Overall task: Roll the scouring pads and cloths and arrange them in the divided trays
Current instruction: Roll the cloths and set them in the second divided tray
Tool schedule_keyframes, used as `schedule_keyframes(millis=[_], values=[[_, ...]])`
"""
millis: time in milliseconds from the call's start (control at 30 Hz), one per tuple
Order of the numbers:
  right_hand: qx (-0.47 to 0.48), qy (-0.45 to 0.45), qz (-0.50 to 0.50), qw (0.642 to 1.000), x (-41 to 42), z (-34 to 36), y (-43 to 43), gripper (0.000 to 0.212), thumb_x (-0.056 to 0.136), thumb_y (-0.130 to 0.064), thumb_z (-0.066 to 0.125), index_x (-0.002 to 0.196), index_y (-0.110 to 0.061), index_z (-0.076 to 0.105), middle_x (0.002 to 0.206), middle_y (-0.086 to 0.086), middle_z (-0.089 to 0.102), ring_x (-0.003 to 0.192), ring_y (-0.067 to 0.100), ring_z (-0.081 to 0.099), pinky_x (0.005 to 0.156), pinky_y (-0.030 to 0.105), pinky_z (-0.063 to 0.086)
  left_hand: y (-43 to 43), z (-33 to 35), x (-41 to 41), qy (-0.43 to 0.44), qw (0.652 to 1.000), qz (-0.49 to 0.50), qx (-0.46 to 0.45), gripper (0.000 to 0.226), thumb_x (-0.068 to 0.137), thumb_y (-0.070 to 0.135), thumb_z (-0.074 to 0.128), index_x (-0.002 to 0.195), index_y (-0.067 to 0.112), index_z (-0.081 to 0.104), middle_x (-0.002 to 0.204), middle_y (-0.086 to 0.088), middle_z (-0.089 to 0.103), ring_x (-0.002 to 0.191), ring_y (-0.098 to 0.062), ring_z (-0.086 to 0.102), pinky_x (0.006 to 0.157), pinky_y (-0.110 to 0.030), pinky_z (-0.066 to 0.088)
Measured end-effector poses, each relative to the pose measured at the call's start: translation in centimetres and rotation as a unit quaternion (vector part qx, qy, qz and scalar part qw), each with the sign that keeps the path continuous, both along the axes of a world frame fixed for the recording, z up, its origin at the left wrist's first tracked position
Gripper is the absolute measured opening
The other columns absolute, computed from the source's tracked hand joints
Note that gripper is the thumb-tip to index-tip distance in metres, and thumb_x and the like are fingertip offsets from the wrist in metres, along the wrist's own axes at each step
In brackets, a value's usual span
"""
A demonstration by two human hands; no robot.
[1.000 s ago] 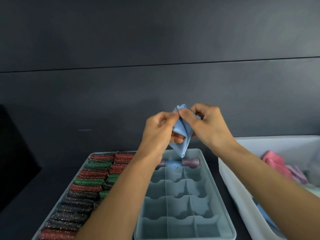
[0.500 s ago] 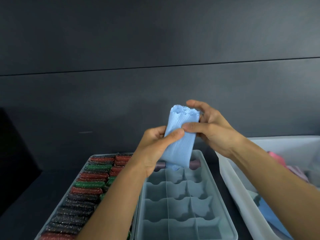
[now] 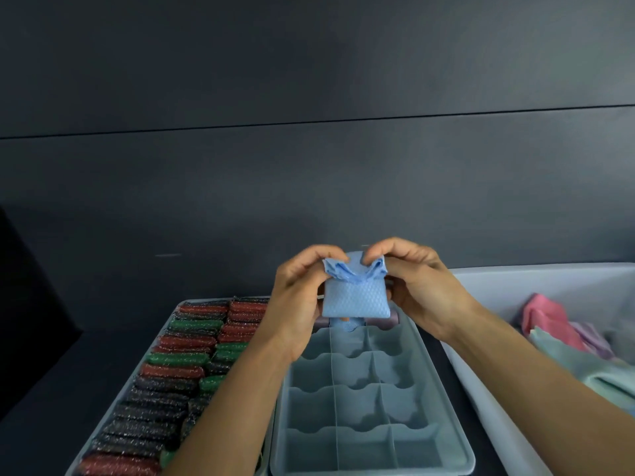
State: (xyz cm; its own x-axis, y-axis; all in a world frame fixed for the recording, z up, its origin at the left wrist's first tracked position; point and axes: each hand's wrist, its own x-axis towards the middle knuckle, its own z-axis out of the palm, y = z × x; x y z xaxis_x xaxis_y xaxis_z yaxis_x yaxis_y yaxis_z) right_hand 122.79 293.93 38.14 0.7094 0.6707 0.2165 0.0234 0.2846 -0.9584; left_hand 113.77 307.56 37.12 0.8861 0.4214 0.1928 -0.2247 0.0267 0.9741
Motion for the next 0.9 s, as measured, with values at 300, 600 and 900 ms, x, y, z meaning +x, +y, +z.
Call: schedule_keyframes(millis=[300,600,900], values=[[-0.114,-0.207,-0.081,0.968,-0.3,-0.5,0.1,0.048,0.083,0.018,0.037,0.066,-0.013,0.069,0.073,-0.001,0.057,0.057,0.004,0.050,0.050,0.037,0.044,2.0,-0.4,-0.2,0.110,0.988,-0.100,0.035,0.025,0.094,0.022,0.059,0.110,0.006,0.070,0.096,-0.014,0.071,0.078,-0.021,0.071,0.056,-0.029,0.055],[-0.156,-0.008,0.033,0.987,0.2,-2.5,1.6,0.025,0.089,-0.011,0.064,0.113,-0.005,0.061,0.084,0.018,0.068,0.059,0.024,0.067,0.042,0.018,0.045,4.7,-2.5,-0.3,0.027,0.991,-0.047,0.125,0.016,0.090,0.007,0.067,0.105,0.009,0.063,0.089,-0.016,0.071,0.067,-0.038,0.068,0.063,-0.050,0.057],[-0.079,0.109,0.094,0.986,1.2,-4.8,3.8,0.029,0.088,0.013,0.047,0.102,-0.002,0.068,0.083,0.013,0.070,0.063,0.019,0.064,0.052,0.023,0.052,7.8,-3.9,0.2,0.098,0.987,-0.111,-0.057,0.027,0.090,-0.010,0.053,0.081,0.008,0.071,0.093,-0.011,0.070,0.080,-0.022,0.072,0.065,-0.028,0.059]])
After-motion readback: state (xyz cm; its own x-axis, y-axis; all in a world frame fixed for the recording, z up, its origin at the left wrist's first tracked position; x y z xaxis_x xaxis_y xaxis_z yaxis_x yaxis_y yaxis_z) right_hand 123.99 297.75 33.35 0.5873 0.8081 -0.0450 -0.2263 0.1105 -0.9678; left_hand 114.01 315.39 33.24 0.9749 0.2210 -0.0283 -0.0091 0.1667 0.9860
